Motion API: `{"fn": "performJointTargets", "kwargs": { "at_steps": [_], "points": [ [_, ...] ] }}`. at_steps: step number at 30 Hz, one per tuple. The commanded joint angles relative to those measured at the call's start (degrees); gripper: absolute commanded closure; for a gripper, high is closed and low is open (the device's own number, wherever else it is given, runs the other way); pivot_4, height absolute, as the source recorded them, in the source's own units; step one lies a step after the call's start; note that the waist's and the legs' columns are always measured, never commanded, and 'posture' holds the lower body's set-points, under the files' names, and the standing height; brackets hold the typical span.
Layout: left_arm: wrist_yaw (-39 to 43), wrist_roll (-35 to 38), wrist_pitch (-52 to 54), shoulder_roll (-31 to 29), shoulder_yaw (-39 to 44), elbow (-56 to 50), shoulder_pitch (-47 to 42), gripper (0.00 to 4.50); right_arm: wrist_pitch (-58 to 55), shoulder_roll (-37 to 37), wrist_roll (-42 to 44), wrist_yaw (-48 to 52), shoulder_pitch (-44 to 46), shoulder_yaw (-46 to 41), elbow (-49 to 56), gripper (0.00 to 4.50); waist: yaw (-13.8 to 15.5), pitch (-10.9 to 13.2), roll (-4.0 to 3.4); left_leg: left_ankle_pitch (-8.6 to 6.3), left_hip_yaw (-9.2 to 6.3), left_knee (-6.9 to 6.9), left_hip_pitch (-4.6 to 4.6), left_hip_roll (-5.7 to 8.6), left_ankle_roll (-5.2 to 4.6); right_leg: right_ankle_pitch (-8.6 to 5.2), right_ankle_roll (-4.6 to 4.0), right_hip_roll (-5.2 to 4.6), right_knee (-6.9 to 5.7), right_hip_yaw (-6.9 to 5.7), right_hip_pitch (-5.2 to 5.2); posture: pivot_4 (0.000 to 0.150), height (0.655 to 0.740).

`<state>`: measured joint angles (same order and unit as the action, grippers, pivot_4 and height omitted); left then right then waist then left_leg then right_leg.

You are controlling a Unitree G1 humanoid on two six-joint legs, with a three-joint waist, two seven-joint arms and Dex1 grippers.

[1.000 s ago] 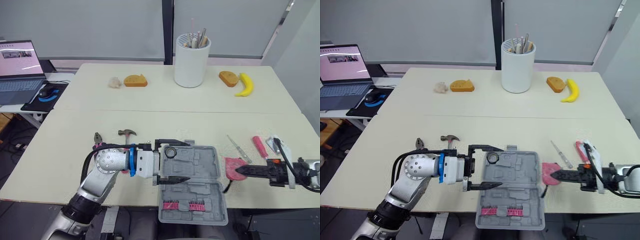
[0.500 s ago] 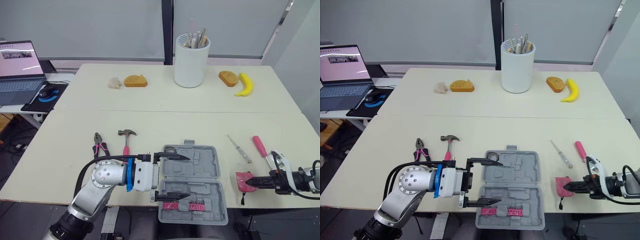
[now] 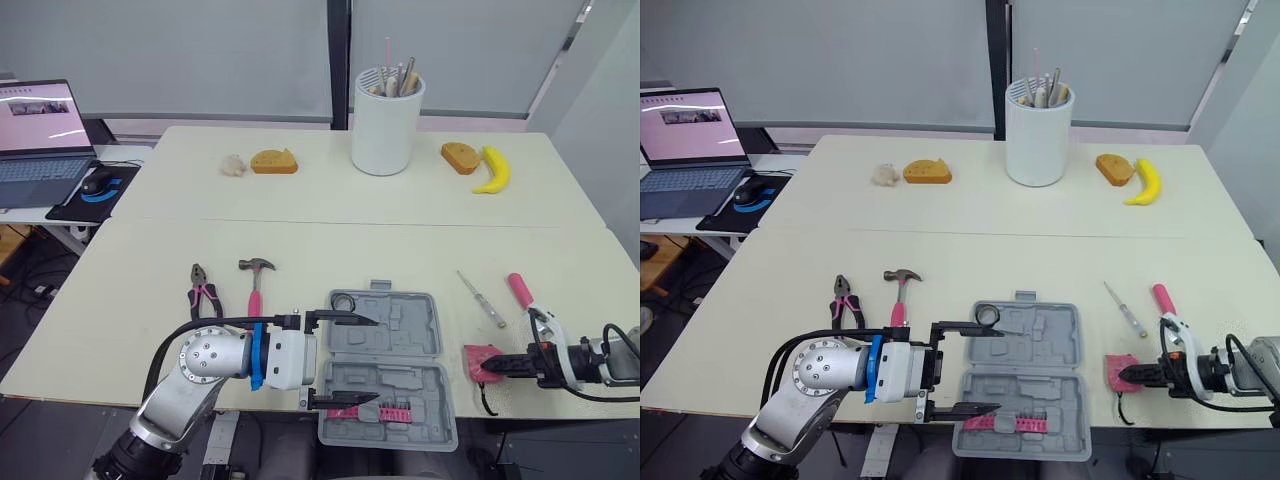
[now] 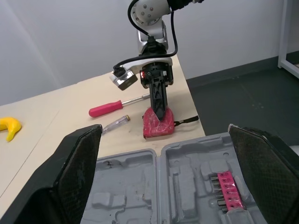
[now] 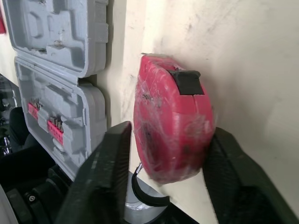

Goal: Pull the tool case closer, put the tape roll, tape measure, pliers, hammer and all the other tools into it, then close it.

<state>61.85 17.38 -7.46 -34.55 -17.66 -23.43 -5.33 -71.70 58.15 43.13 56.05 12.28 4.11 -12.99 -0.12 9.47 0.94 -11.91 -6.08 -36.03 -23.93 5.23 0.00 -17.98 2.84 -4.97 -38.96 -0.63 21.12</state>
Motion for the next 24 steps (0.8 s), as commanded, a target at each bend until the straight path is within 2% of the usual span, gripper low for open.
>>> {"fn": "performJointTargets", "kwargs": {
  "at_steps": [1, 4, 6, 8, 12, 15, 18, 21, 24],
  "points": [
    [-0.2, -0.1, 0.0, 0.8, -0.8, -1.9, -0.8, 0.0, 7.1, 5.3, -5.3, 6.2, -1.1, 2.0, 0.8, 1.06, 0.0, 0.0, -0.08, 0.0, 0.0, 0.0, 0.0, 0.01, 0.0, 0.0, 0.0, 0.0, 0.0, -0.01, 0.0, 0.15, 0.74],
    [-0.1, -0.3, 0.1, 1.4, -1.1, -1.7, -1.3, 0.0, 15.5, 10.5, -9.0, 13.2, -4.3, 2.7, 3.1, 0.08, 0.1, 0.0, -0.08, 0.0, 0.01, -0.01, 0.0, 0.04, 0.0, 0.0, 0.01, -0.02, 0.01, -0.03, -0.01, 0.15, 0.74],
    [-0.1, -0.4, -0.2, 1.6, -1.0, -1.3, -1.4, 0.0, 24.6, 13.5, -11.8, 17.5, -8.2, 1.5, 5.8, 0.04, 0.1, 0.0, -0.08, 0.0, 0.0, -0.01, 0.01, 0.03, 0.0, 0.0, 0.01, -0.02, 0.01, -0.03, -0.02, 0.15, 0.74],
    [-0.1, -0.5, -0.4, 1.8, -1.0, -1.1, -1.3, 0.0, 38.4, 14.5, -15.6, 20.3, -13.1, -1.2, 7.7, 0.04, 0.1, 0.0, -0.09, 0.0, 0.0, 0.0, 0.0, 0.01, 0.0, -0.02, 0.03, -0.01, 0.01, -0.05, -0.01, 0.15, 0.74],
    [-0.2, -0.6, -0.5, 2.1, -1.0, -0.8, -1.4, 0.0, 70.1, 10.6, -23.5, 23.4, -18.7, -4.4, 4.2, 0.04, -0.1, 0.0, -0.07, 0.0, 0.07, 0.0, 0.05, -0.01, 0.01, -0.02, 0.06, 0.0, 0.0, -0.07, -0.02, 0.15, 0.74],
    [-0.1, -0.5, -0.4, 2.2, -0.8, -0.8, -1.6, 0.0, 89.8, 5.0, -29.3, 22.5, -15.1, -3.3, -5.0, 0.04, -0.2, 0.0, -0.04, 0.0, 0.08, 0.0, 0.11, -0.06, 0.03, -0.02, 0.06, 0.05, 0.0, -0.07, -0.06, 0.15, 0.74],
    [0.1, -0.2, -0.2, 2.0, -0.6, -1.1, -1.7, 0.0, 102.6, 0.3, -31.7, 22.7, -10.1, -3.1, -14.1, 0.04, -0.2, 0.0, -0.1, 0.01, 0.1, -0.01, 0.15, -0.02, 0.03, -0.02, 0.05, 0.04, 0.0, -0.05, -0.12, 0.15, 0.74],
    [0.2, -0.1, 0.0, 1.6, -0.4, -1.4, -1.5, 0.0, 110.7, -3.3, -31.9, 25.2, -5.2, -2.5, -23.4, 0.04, -0.2, 0.1, -0.07, 0.01, 0.08, -0.01, 0.18, -0.03, 0.04, -0.01, 0.04, 0.04, 0.01, 0.0, -0.18, 0.15, 0.74],
    [0.3, -0.1, 0.0, 1.5, -0.5, -1.3, -1.5, 0.0, 112.2, -5.4, -32.7, 25.7, -1.7, -2.0, -29.3, 0.04, -0.2, 0.1, -0.08, 0.01, 0.02, -0.02, 0.3, -0.01, 0.04, -0.01, 0.02, 0.03, 0.04, 0.03, -0.37, 0.15, 0.74]
  ]
}}
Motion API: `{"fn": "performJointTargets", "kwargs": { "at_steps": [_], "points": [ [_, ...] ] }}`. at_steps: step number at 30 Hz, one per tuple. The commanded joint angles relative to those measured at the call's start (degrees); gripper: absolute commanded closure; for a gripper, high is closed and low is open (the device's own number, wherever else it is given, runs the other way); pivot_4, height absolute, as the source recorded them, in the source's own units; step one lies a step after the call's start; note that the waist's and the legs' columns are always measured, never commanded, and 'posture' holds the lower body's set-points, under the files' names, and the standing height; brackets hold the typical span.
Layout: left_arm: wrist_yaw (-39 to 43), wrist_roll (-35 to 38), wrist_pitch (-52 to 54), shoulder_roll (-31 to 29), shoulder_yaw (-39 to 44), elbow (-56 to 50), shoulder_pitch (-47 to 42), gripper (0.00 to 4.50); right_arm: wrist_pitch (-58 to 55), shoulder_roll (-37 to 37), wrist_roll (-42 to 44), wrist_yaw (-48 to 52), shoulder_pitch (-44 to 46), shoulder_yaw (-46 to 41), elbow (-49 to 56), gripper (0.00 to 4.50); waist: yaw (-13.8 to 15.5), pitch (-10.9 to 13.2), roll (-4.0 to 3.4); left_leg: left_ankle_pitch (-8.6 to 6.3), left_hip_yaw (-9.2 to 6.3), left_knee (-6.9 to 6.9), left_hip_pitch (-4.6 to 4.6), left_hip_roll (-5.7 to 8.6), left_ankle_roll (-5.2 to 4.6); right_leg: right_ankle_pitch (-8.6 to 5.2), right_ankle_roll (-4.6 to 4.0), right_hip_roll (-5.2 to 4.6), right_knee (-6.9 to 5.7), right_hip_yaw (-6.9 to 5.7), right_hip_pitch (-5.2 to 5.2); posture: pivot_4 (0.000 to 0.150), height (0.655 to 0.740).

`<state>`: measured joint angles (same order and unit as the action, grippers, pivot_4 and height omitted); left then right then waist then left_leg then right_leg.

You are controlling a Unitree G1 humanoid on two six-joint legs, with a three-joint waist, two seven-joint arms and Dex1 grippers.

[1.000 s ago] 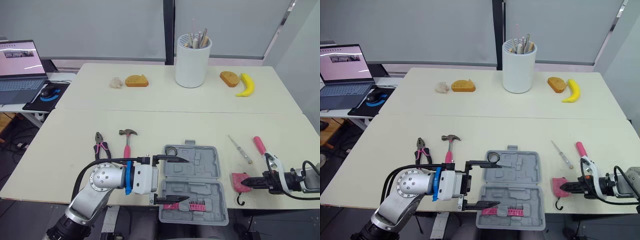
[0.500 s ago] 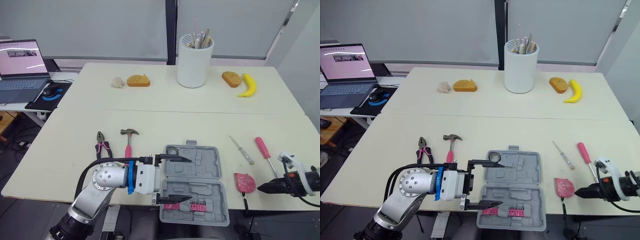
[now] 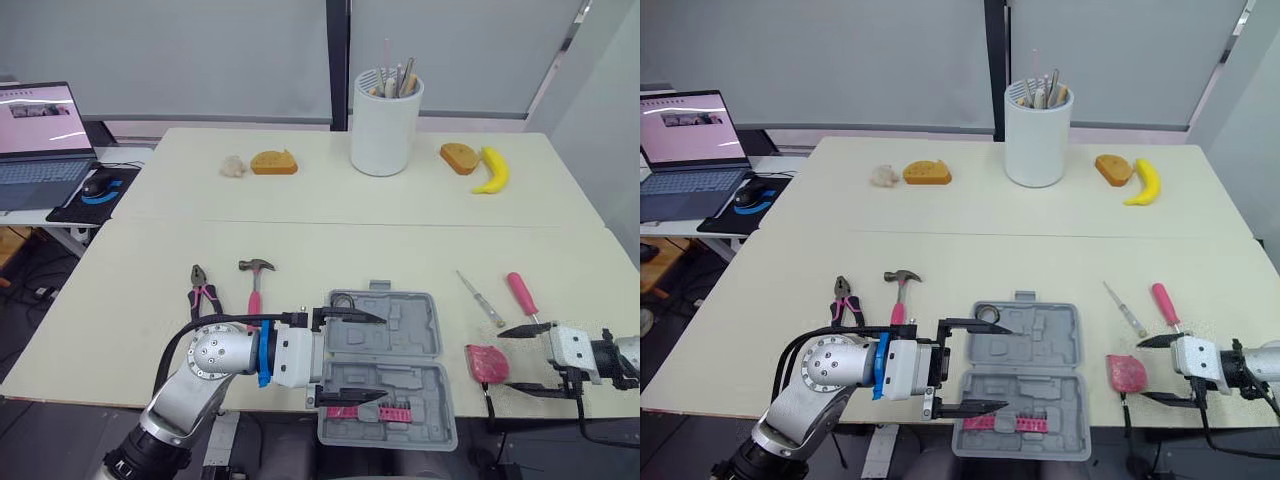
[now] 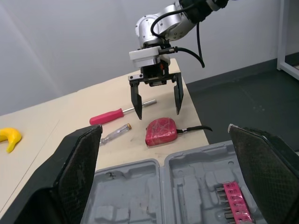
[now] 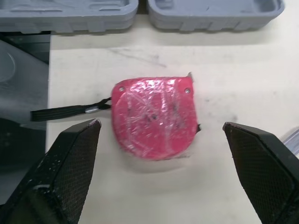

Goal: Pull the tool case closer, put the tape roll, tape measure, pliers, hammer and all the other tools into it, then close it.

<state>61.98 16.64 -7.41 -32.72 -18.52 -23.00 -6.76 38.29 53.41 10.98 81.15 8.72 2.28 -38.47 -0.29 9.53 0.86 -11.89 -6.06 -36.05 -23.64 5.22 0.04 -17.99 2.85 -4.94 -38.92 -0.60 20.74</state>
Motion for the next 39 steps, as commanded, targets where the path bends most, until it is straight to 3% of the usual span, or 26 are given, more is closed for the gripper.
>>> {"fn": "performJointTargets", "kwargs": {
  "at_steps": [1, 10, 32, 37, 39],
  "points": [
    [0.3, 0.7, 0.0, -0.3, 0.3, -1.6, -0.2, 0.0, 2.7, -1.1, -0.9, 1.0, 2.7, 0.1, -5.1, 0.04, 0.0, 0.0, 0.0, 0.0, -0.01, 0.0, 0.02, 0.0, 0.0, 0.0, 0.0, 0.0, 0.0, 0.0, -0.03, 0.15, 0.74],
    [0.1, 0.2, -0.6, -0.2, 0.0, -1.3, 0.4, 0.0, 4.6, -3.1, -1.9, 3.0, 4.5, 1.4, -8.6, 0.04, 0.1, 0.0, -0.02, -0.05, 0.0, 0.09, 0.59, 0.0, -0.04, -0.12, -0.2, -0.07, 0.11, 0.03, -0.58, 0.15, 0.74],
    [1.1, 0.4, -1.8, 0.0, 0.3, -0.2, 1.1, 0.0, 7.8, -5.9, -6.7, -0.2, 8.3, 2.4, -15.4, 0.04, 0.1, 0.0, -0.04, -0.06, 0.01, 0.11, 0.62, 0.0, -0.04, -0.14, -0.24, -0.09, 0.1, 0.04, -0.58, 0.15, 0.74],
    [0.9, 0.3, -1.8, 0.2, 0.2, -0.5, 1.3, 0.0, 7.6, -6.1, -6.1, 0.3, 7.6, 2.3, -14.4, 1.23, 0.1, 0.0, -0.04, -0.06, 0.02, 0.11, 0.62, 0.0, -0.04, -0.14, -0.24, -0.09, 0.1, 0.04, -0.58, 0.15, 0.74],
    [0.8, 0.3, -1.9, 0.3, 0.2, -0.5, 1.4, 0.0, 7.7, -6.1, -5.7, 0.5, 7.3, 2.2, -14.1, 1.32, 0.1, 0.0, -0.04, -0.06, 0.01, 0.11, 0.62, 0.0, -0.04, -0.14, -0.24, -0.09, 0.1, 0.04, -0.58, 0.15, 0.74]
  ]
}}
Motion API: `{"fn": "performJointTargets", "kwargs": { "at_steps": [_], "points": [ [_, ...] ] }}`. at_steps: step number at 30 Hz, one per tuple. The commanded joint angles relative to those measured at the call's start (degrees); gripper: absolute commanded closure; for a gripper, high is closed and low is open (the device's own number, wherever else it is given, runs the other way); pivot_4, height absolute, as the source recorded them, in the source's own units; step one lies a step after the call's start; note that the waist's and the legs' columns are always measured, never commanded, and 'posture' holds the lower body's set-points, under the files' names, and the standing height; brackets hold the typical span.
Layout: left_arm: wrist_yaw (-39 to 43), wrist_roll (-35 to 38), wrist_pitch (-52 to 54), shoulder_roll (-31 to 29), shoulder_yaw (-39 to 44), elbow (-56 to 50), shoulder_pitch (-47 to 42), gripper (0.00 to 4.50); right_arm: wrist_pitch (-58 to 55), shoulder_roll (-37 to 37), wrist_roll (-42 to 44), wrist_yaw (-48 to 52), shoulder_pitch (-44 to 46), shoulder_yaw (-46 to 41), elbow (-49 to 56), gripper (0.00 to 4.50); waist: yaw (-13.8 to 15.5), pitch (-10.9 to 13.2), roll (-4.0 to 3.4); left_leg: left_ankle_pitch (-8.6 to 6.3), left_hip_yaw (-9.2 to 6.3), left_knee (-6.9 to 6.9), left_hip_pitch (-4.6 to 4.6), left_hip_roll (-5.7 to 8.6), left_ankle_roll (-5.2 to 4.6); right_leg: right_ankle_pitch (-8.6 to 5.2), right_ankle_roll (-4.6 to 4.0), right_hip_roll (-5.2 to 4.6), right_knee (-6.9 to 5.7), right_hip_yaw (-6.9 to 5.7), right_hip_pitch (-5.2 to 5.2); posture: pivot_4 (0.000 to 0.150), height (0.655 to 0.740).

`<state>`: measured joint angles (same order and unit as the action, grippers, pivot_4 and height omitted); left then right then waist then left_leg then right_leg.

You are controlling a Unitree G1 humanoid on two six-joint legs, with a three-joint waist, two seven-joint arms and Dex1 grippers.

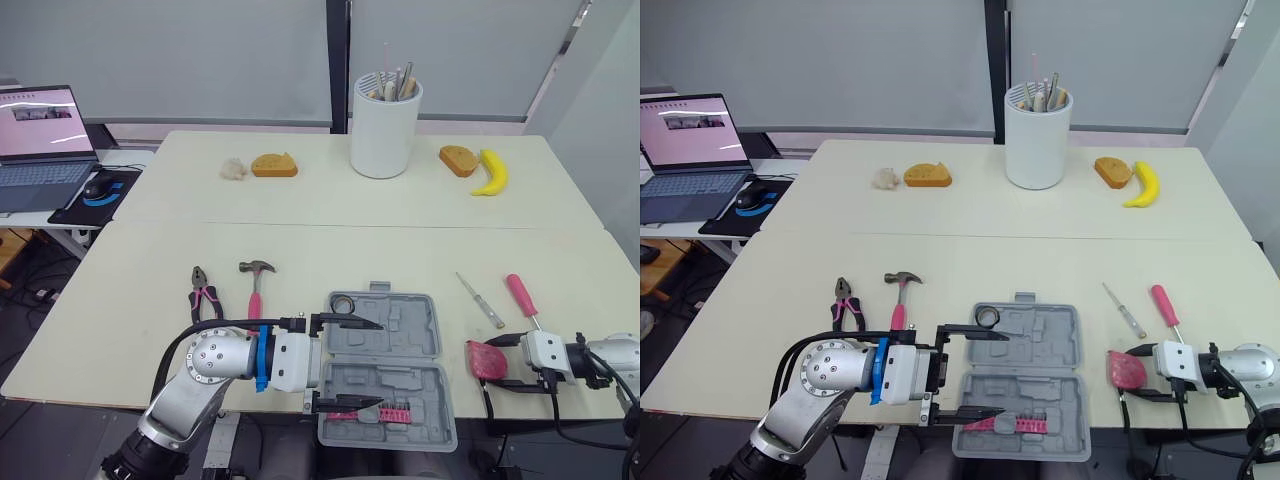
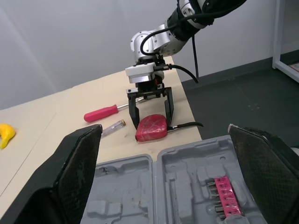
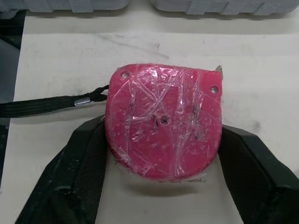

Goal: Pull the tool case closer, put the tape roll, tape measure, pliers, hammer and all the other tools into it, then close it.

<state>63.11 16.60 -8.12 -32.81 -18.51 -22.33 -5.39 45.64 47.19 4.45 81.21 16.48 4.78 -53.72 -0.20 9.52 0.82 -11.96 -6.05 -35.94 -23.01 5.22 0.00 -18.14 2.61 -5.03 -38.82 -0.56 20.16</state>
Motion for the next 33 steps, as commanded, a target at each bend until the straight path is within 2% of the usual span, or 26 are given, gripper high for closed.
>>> {"fn": "performJointTargets", "kwargs": {
  "at_steps": [1, 6, 11, 17, 20, 22, 27, 33],
  "points": [
    [-0.3, 0.3, -1.2, 0.4, 0.2, -1.2, 0.0, 0.0, 0.5, 0.2, 0.9, 0.5, -0.7, -0.4, 1.3, 1.32, 0.0, 0.0, 0.0, 0.0, 0.0, 0.0, 0.0, 0.0, 0.0, 0.0, 0.0, 0.0, 0.0, 0.0, 0.0, 0.15, 0.74],
    [-0.3, 0.5, -1.0, 0.5, 0.4, -1.1, -0.1, 0.0, 1.0, 1.0, 1.3, 0.1, -1.7, -0.8, 2.2, 1.32, 0.0, 0.0, 0.0, 0.0, 0.0, 0.0, 0.0, 0.0, 0.0, 0.0, 0.0, 0.0, 0.0, 0.0, 0.0, 0.15, 0.74],
    [-0.6, 1.1, -1.2, -0.3, 3.0, 0.1, 0.0, 0.0, -4.8, 4.7, -1.9, -7.1, -2.8, -2.0, 15.3, 1.32, -0.1, 0.0, -0.1, 0.0, 0.03, 0.01, -0.01, 0.0, 0.0, 0.0, 0.0, -0.03, 0.0, 0.03, 0.04, 0.15, 0.74],
    [-1.1, 1.9, -0.5, -4.3, 9.4, -0.2, 3.6, 0.0, -36.1, 10.5, -6.9, -12.1, -4.6, -2.1, 49.6, 1.32, 0.0, 0.1, -0.2, -0.02, 0.0, 0.14, -0.04, -0.06, 0.02, -0.07, -0.1, -0.01, -0.06, 0.0, 0.2, 0.15, 0.74],
    [-2.6, 3.1, 2.0, -5.3, 12.0, -0.1, 3.9, 0.0, -52.0, 12.1, -8.6, -8.9, -1.6, 1.8, 65.2, 1.32, 0.3, 0.1, -0.21, -0.06, -0.17, 0.17, -0.21, -0.05, 0.09, -0.11, -0.08, 0.0, -0.06, -0.11, 0.34, 0.15, 0.74],
    [-4.2, 4.1, 4.7, -4.8, 13.0, -0.3, 2.8, 0.0, -60.9, 10.8, -10.2, -8.4, 1.9, 4.9, 71.1, 1.32, 0.4, 0.1, -0.21, -0.07, -0.22, 0.12, -0.39, -0.03, 0.11, -0.11, -0.06, 0.0, -0.05, -0.15, 0.48, 0.15, 0.74],
    [-4.1, 5.0, 6.9, -4.7, 12.4, -1.7, 2.5, 0.0, -71.0, 7.5, -16.8, -9.3, 6.3, 13.7, 74.6, 1.32, 0.6, 0.1, -0.15, -0.06, -0.25, 0.0, -0.9, 0.08, 0.12, -0.03, 0.05, -0.04, -0.05, -0.16, 1.04, 0.15, 0.74],
    [-4.1, 3.7, 6.5, -4.0, 11.5, -1.7, 2.3, 0.0, -73.2, 2.7, -23.0, -13.0, 9.5, 19.7, 71.8, 1.32, 0.3, 0.1, -0.1, -0.04, -0.21, 0.0, -0.95, 0.09, 0.14, -0.03, 0.05, -0.05, -0.11, -0.13, 1.05, 0.15, 0.74]
  ]
}}
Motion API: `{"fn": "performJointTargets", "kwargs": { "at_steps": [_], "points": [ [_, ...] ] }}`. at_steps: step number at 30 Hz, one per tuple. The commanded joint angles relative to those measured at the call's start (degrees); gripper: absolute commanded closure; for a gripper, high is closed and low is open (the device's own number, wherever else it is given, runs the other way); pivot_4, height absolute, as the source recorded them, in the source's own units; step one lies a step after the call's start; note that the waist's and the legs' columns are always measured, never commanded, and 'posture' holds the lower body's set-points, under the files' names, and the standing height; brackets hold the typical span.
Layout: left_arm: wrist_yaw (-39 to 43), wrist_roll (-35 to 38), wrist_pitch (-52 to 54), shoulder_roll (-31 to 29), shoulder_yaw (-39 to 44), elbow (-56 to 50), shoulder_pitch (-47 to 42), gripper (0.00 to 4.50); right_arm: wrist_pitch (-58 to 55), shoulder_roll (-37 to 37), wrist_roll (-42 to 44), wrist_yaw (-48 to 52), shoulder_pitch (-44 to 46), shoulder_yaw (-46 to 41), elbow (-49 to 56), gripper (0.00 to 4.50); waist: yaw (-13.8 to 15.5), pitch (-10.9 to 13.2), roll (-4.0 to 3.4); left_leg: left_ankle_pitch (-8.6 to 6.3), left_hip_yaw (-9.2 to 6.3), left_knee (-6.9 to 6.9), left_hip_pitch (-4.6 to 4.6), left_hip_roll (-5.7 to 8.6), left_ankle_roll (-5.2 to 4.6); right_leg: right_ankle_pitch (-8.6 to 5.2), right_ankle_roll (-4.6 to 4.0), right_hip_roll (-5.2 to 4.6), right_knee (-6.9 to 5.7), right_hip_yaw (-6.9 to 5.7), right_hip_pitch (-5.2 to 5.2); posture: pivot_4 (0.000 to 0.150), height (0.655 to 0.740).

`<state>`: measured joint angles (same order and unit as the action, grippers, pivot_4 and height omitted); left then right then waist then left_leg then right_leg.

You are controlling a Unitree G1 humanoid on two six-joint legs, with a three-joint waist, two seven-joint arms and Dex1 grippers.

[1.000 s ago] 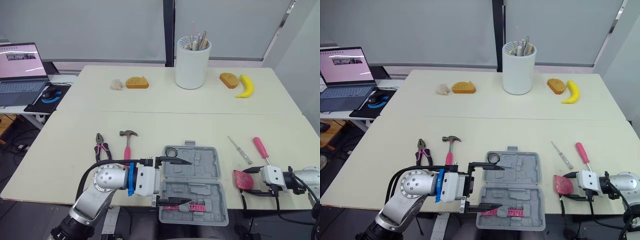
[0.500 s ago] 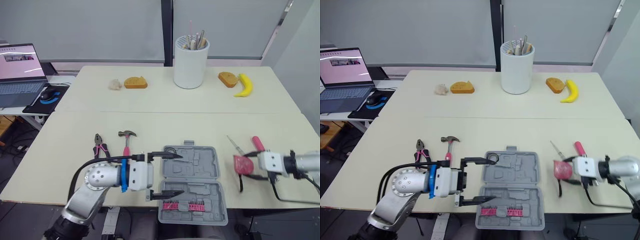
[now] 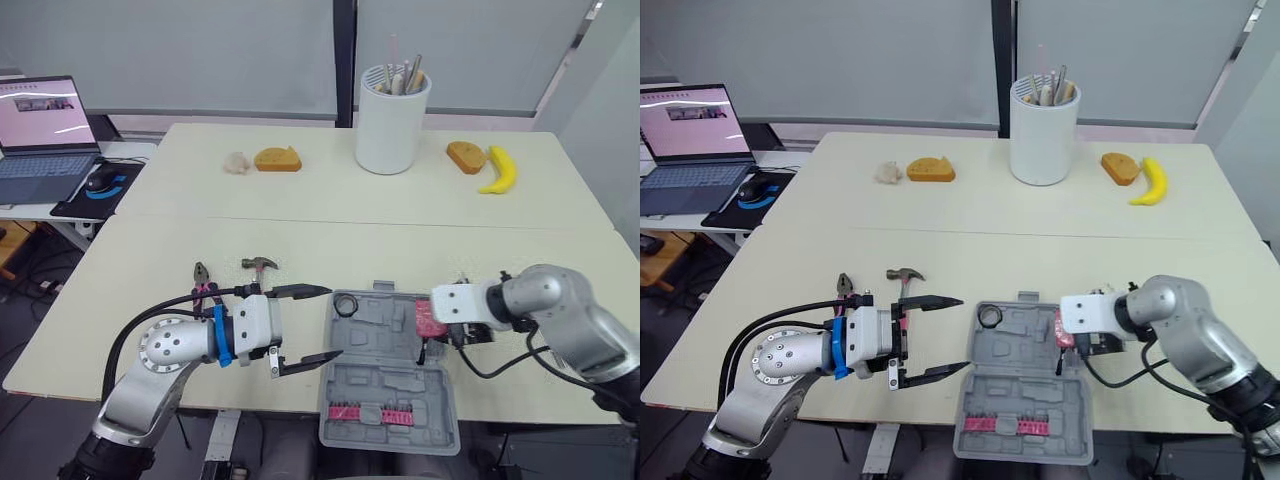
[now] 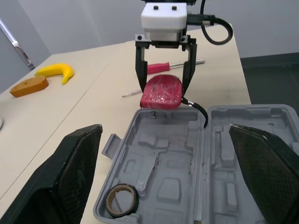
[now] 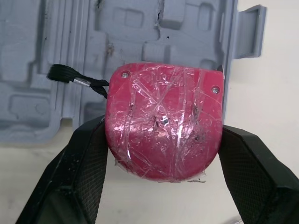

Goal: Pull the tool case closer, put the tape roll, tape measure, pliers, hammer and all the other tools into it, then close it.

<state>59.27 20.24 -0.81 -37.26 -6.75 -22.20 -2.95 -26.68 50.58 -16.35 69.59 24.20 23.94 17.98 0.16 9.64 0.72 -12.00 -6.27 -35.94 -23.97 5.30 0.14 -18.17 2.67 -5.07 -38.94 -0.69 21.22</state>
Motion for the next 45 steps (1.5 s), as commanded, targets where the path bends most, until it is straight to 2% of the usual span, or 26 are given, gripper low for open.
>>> {"fn": "performJointTargets", "kwargs": {
  "at_steps": [1, 14, 24, 26, 28, 32, 39, 45],
  "points": [
    [-0.3, 0.0, -0.8, 0.6, -0.4, -1.9, -0.1, 0.0, -1.1, -1.1, -2.7, -1.6, 1.9, 1.0, -0.1, 1.32, -0.1, 0.0, 0.0, 0.0, 0.0, 0.0, 0.0, -0.01, 0.0, 0.0, 0.0, 0.01, 0.0, -0.01, 0.0, 0.15, 0.74],
    [-0.1, -1.9, -2.6, 0.9, -1.5, -2.0, 1.6, 0.0, 2.1, -6.2, -9.6, -6.0, 4.6, 6.1, -8.1, 1.32, -0.4, 0.0, 0.0, 0.01, 0.0, 0.0, 0.06, -0.02, 0.01, 0.01, 0.0, 0.04, -0.04, 0.02, 0.0, 0.15, 0.74],
    [0.1, -3.1, -5.0, 0.7, -1.9, -1.4, 3.1, 0.0, 3.4, -7.5, -10.5, -6.5, 3.6, 6.4, -9.2, 1.32, -0.3, 0.0, 0.0, 0.01, 0.0, 0.0, 0.06, -0.02, 0.02, 0.01, 0.0, 0.05, -0.05, 0.02, -0.01, 0.15, 0.74],
    [0.4, -3.2, -5.3, 0.7, -2.0, -0.8, 3.0, 0.0, 3.8, -8.0, -10.5, -6.7, 4.2, 6.2, -9.8, 0.61, -0.4, 0.0, 0.0, 0.01, -0.01, 0.0, 0.07, -0.02, 0.02, 0.01, 0.0, 0.06, -0.05, 0.01, 0.0, 0.15, 0.74],
    [0.5, -3.3, -5.5, 0.7, -2.0, -0.6, 3.0, 0.0, 4.1, -8.4, -10.7, -7.1, 4.4, 6.0, -10.0, 0.09, -0.4, 0.0, 0.0, 0.01, 0.0, 0.0, 0.08, -0.02, 0.02, 0.01, 0.0, 0.06, -0.05, 0.02, -0.01, 0.15, 0.74],
    [0.6, -3.4, -5.8, 1.0, -2.4, -0.2, 2.8, 0.0, 4.2, -8.5, -10.6, -7.2, 4.6, 4.9, -9.3, 0.04, -0.4, 0.0, 0.0, 0.01, 0.0, 0.0, 0.08, -0.02, 0.02, 0.01, 0.0, 0.06, -0.05, 0.02, -0.01, 0.15, 0.74],
    [0.8, -3.6, -6.5, 1.4, -2.8, 0.8, 2.2, 0.0, 1.2, -5.4, -6.1, -3.7, 2.0, 0.1, -1.6, 0.04, -0.3, 0.0, 0.0, 0.01, -0.01, -0.01, 0.07, -0.01, 0.02, 0.01, 0.0, 0.06, -0.06, 0.02, -0.01, 0.15, 0.74],
    [1.0, -3.1, -6.6, 1.6, -2.7, 2.1, 0.7, 0.0, -4.3, -5.0, 5.1, -1.2, -3.2, -8.8, 6.4, 0.04, -0.3, 0.0, 0.0, 0.01, -0.02, -0.01, 0.07, -0.03, 0.01, 0.01, 0.01, 0.06, -0.05, 0.0, -0.03, 0.15, 0.74]
  ]
}}
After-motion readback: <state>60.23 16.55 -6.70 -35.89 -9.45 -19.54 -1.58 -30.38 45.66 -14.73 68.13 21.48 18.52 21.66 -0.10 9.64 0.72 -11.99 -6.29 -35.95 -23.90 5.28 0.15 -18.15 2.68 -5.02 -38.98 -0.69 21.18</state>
